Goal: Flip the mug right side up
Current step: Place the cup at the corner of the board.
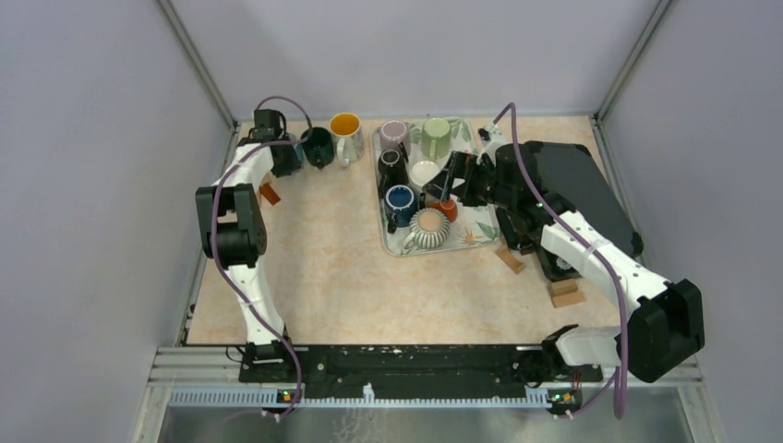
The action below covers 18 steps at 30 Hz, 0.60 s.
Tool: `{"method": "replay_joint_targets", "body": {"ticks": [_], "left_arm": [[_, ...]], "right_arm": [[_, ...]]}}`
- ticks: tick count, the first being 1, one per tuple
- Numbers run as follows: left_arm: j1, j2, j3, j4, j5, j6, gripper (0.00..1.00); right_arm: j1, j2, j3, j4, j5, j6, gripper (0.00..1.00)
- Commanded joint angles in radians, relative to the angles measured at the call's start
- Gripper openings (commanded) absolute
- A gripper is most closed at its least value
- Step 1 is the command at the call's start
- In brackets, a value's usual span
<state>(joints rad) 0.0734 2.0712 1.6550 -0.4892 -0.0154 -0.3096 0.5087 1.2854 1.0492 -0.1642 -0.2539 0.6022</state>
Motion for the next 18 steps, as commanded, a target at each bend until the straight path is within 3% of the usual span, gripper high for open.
{"method": "replay_joint_targets", "body": {"ticks": [1,10,18], "left_arm": [[0.005,-0.017,0.053,0.048,0.011,0.012,0.39],[0.005,-0.038,0.057,0.043,0.011,0.016,0.59],[0.005,-0.063,0.051,0.045,0.011,0.029,0.69]], "right_arm": [[0.011,-0.019,0.017,0.029,-0.008,-0.006,0.99],[0.011,-0.027,0.013,-0.009,0.03,-0.027,0.99],[0.011,-0.023,0.008,-0.025,0.042,-0.031,0.99]]}}
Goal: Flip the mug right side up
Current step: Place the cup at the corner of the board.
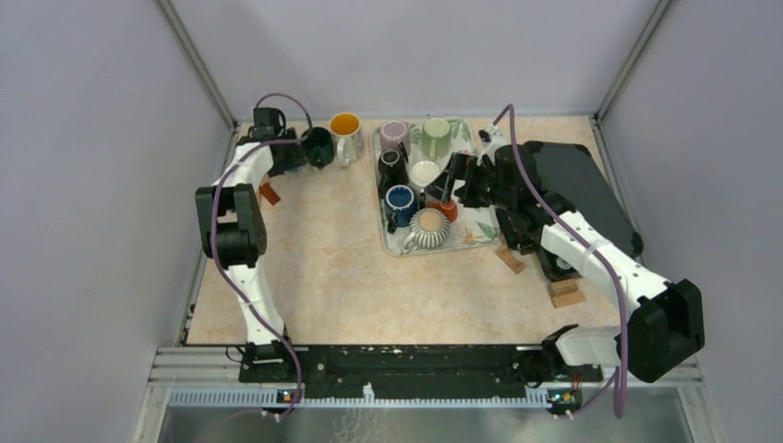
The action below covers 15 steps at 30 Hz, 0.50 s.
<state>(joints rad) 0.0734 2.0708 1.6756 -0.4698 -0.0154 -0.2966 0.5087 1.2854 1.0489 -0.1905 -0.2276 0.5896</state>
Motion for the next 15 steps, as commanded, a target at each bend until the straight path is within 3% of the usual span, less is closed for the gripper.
{"method": "replay_joint_targets", "body": {"ticks": [1,15], "left_arm": [[0.005,-0.066,0.029,0.027,0.011,0.016,0.69],[-0.003,-0.131,0.017,0.033,0.066,0.014,0.92]], "right_arm": [[0.011,-0.024,0.007,0.001,0.016,-0.019,0.99],[0.01,-0.009,0.015,-0.043,0.082,-0.04,0.99]]}}
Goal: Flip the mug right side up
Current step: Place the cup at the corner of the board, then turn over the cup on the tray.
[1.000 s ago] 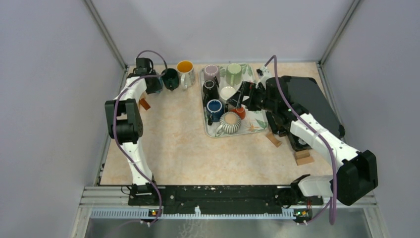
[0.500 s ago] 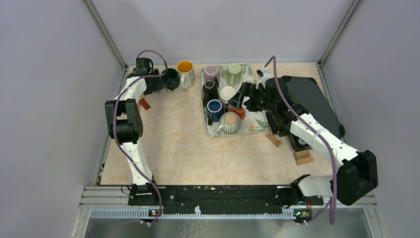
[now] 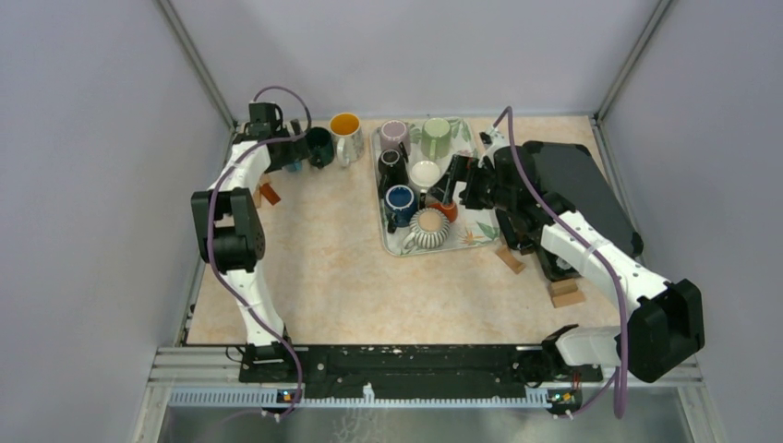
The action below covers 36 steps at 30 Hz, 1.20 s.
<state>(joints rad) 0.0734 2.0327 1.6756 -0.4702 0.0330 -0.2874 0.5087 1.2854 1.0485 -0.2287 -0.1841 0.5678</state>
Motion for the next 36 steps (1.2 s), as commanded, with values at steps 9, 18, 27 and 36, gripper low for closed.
{"method": "replay_joint_targets", "body": {"ticks": [9,18,27,36], "left_arm": [[-0.031,-0.194,-0.008,0.025,0.006,0.01,0.98],[-0.132,-0.385,-0.117,0.053,0.026,0.004,0.98],[-0.305,-0.524,-0.245,0.093,0.101,0.01,0.98],[-0.437,-0.593,-0.372,0.15,0.194,0.006,0.98]], "right_arm": [[0.011,0.033,0.052,-0.029,0.106,-0.028,0.99],[0.011,0.126,0.153,-0.067,0.193,-0.039,0.99],[0.008,0.259,0.275,-0.087,0.231,-0.051,0.99],[-0.039,0.378,0.373,-0.102,0.254,-0.061,0.99]]}}
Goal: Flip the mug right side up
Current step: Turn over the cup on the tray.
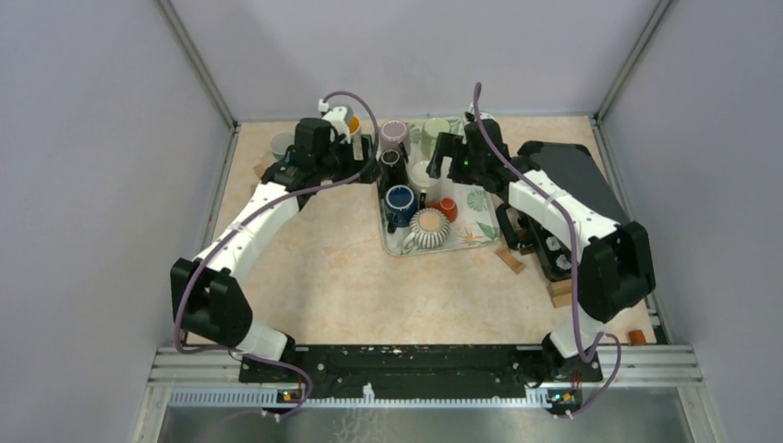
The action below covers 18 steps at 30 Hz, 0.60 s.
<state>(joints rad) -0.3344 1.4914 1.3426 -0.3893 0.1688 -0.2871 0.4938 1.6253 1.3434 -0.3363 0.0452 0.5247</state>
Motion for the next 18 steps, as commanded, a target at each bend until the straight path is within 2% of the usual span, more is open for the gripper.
{"method": "replay_joint_targets", "body": {"ticks": [1,18], "left_arm": [[-0.033,-0.055,-0.044,0.072,0.068,0.006,0.98],[-0.052,-0.062,-0.049,0.084,0.14,0.038,0.99]], "right_arm": [[-0.03,0.051,0.089,0.005,0.024,-0.018,0.99],[-0.082,0.236,0.282,-0.01,0.038,-0.064,0.99]]}}
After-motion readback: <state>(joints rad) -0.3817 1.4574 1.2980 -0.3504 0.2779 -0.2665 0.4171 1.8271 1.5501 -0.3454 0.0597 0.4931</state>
